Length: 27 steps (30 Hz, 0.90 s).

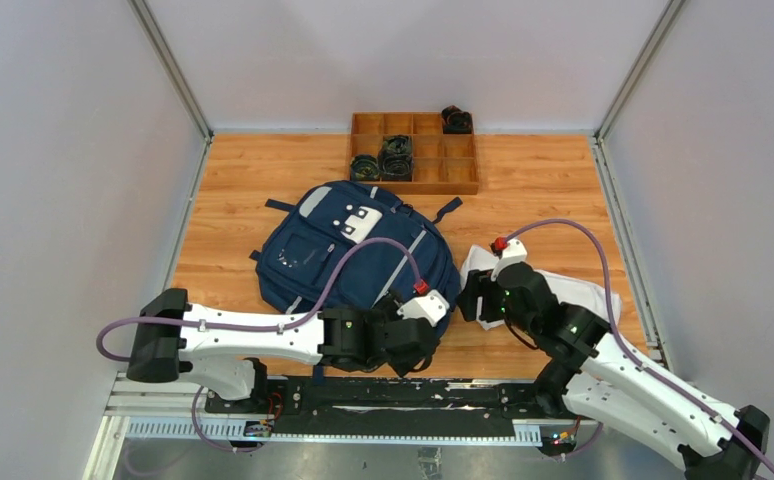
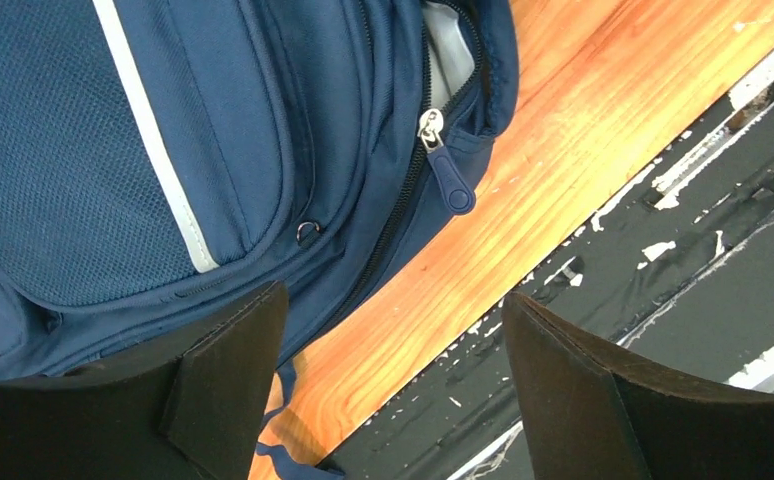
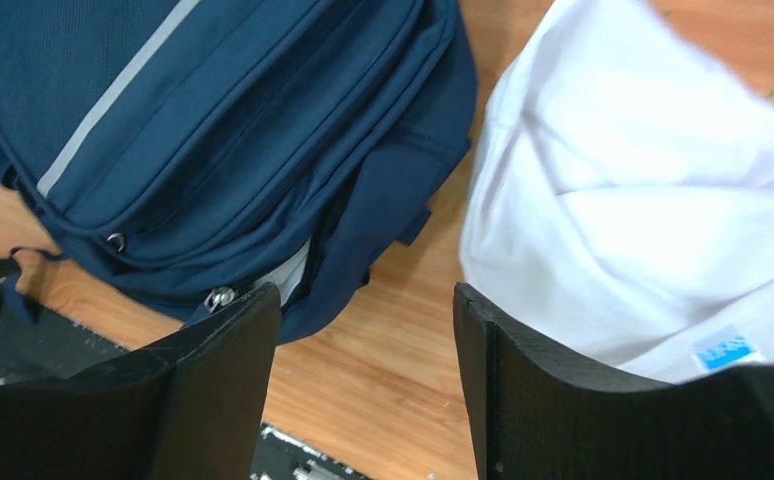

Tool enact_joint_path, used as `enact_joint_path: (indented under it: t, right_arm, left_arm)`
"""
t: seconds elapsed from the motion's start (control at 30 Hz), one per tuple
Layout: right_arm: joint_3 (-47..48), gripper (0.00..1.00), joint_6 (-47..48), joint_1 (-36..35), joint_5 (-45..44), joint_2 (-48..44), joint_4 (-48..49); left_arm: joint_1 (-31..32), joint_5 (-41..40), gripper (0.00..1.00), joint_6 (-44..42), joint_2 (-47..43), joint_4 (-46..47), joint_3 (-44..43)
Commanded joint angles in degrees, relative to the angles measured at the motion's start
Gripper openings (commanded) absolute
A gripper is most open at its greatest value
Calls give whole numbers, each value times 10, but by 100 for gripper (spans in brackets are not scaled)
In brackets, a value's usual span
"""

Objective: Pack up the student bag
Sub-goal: Zip the student bag at the center of the board.

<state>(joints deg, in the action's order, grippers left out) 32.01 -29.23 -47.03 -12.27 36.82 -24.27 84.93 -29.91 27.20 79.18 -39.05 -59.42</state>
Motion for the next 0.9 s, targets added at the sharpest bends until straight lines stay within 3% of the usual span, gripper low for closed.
enact_joint_path:
  t: [0.0,0.2,0.57,0.87]
  right_arm:
    - [-22,66,-53,1,73,5,3]
    - [-70,61,-181,-19,140,19,68]
    - [-11,53,-267,-101,72,129,35]
    - [-2,51,-334,-102,114,155,87]
  left_arm:
    - [-19,0,84,29,-12,38,32]
    - [-56,66,83,43,-44,84,108]
    - [-76,50,78,75,-87,163,205]
    - [-114,77,61,55,-99,222,237]
